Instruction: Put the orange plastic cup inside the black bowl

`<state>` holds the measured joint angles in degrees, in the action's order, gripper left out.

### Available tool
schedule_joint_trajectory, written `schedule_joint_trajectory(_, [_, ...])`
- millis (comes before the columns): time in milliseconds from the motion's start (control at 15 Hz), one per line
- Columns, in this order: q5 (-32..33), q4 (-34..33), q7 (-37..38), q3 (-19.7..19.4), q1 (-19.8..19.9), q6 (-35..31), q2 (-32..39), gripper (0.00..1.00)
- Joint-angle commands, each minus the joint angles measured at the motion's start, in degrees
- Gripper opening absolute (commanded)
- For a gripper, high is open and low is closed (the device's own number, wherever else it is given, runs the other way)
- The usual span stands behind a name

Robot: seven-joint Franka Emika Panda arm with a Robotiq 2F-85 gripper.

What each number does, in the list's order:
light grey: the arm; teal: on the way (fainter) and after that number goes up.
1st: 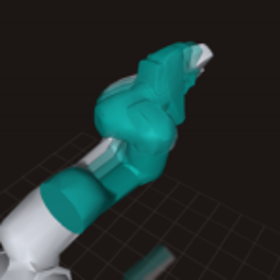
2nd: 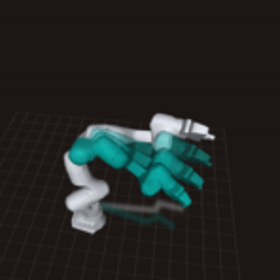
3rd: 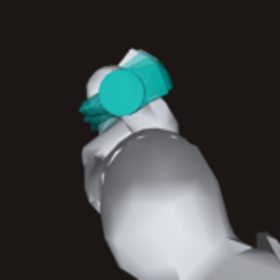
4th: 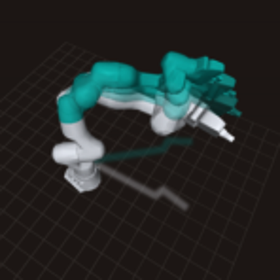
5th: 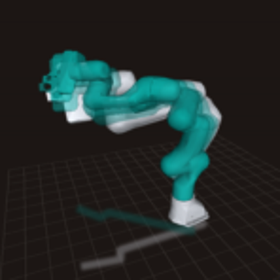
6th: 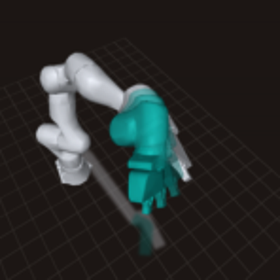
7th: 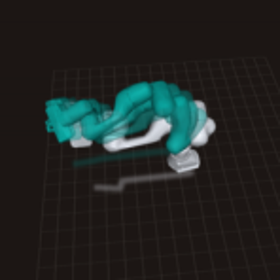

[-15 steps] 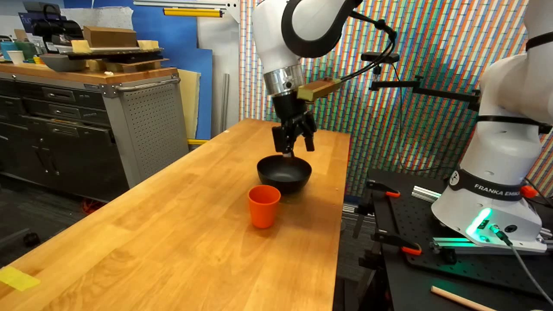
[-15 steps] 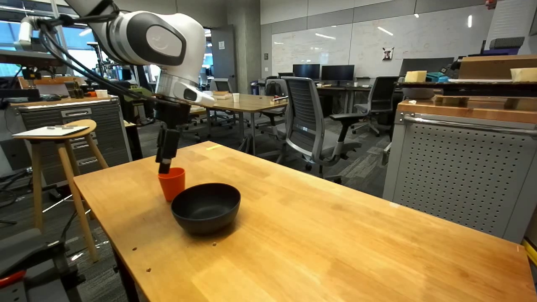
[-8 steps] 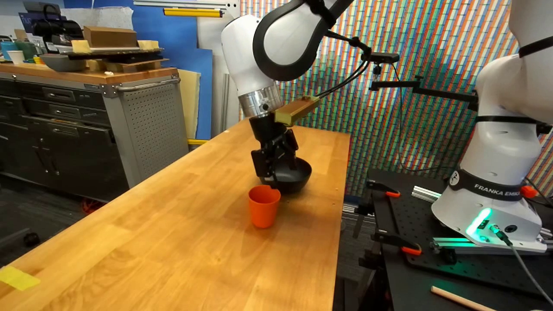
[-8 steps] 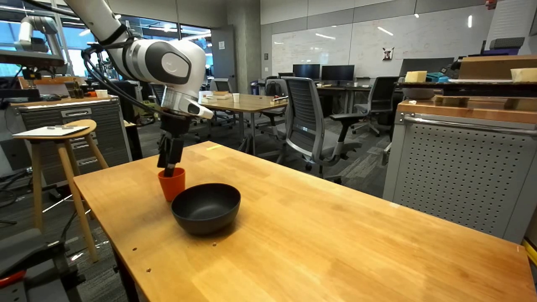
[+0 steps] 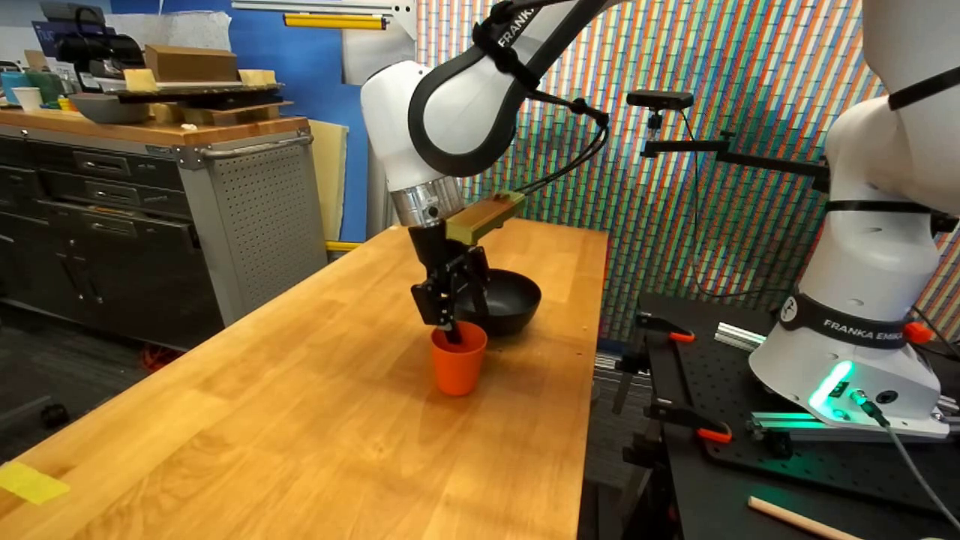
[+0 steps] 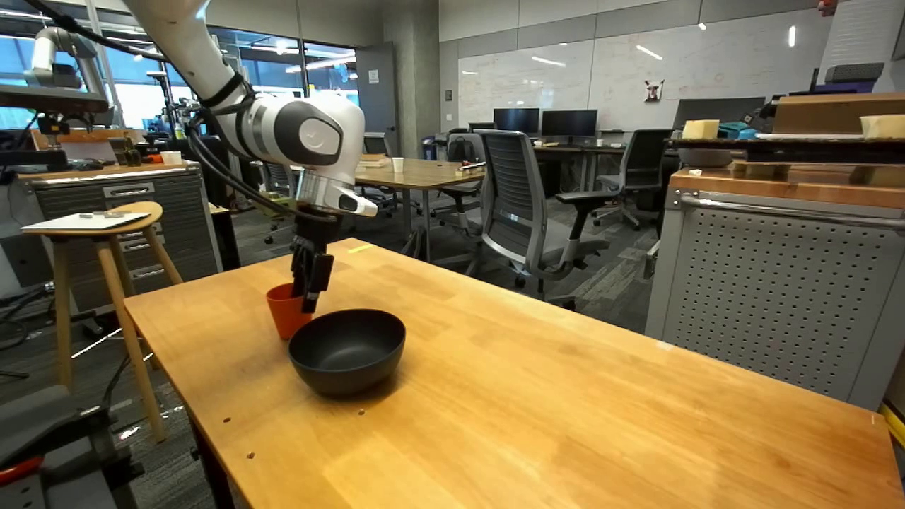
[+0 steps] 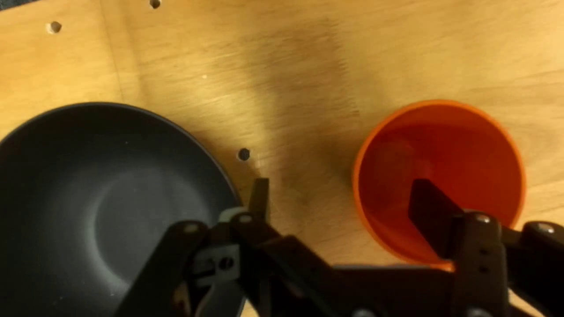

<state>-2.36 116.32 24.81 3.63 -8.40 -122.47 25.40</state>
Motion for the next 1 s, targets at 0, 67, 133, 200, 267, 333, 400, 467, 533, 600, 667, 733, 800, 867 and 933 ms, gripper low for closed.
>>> schedule_joint_trajectory(0, [0.4, -3.3, 1.0, -1.5, -1.0, -0.2, 2.6, 0.49])
schedule_joint_trajectory(67, [-0.2, -3.5, 0.6, -1.5, -0.7, -0.1, 2.7, 0.42])
schedule_joint_trajectory(133, [-0.6, -3.6, 0.5, -1.6, -0.5, 0.0, 2.8, 0.35])
schedule_joint_trajectory(200, [-1.0, -3.6, 0.3, -1.6, -0.3, 0.1, 2.8, 0.26])
schedule_joint_trajectory(267, [-1.3, -3.6, 0.2, -1.6, -0.2, 0.1, 2.8, 0.19])
schedule_joint_trajectory(333, [-1.9, -3.6, -0.2, -1.5, 0.0, 0.3, 2.8, 0.11])
schedule_joint_trajectory(400, [-2.5, -3.5, -0.4, -1.4, 0.3, 0.3, 2.8, 0.04])
schedule_joint_trajectory(467, [-3.2, -3.4, -0.6, -1.3, 0.5, 0.4, 2.7, 0.00])
schedule_joint_trajectory(533, [-4.0, -3.5, -0.8, -1.2, 0.6, 0.5, 2.5, 0.01])
schedule_joint_trajectory(600, [-4.7, -3.5, -0.9, -1.1, 0.7, 0.5, 2.4, 0.04])
schedule_joint_trajectory(667, [-5.6, -3.6, -1.2, -1.0, 0.8, 0.6, 2.2, 0.03])
schedule_joint_trajectory(733, [-6.2, -3.6, -1.4, -1.0, 1.0, 0.6, 2.1, 0.03])
schedule_joint_trajectory(800, [-6.9, -3.6, -1.6, -1.0, 1.0, 0.7, 1.9, 0.03])
schedule_joint_trajectory(867, [-7.0, -3.4, -1.6, -1.1, 1.1, 0.6, 1.7, 0.04])
schedule_joint_trajectory(933, [-7.0, -3.3, -1.4, -1.1, 1.1, 0.7, 1.3, 0.03])
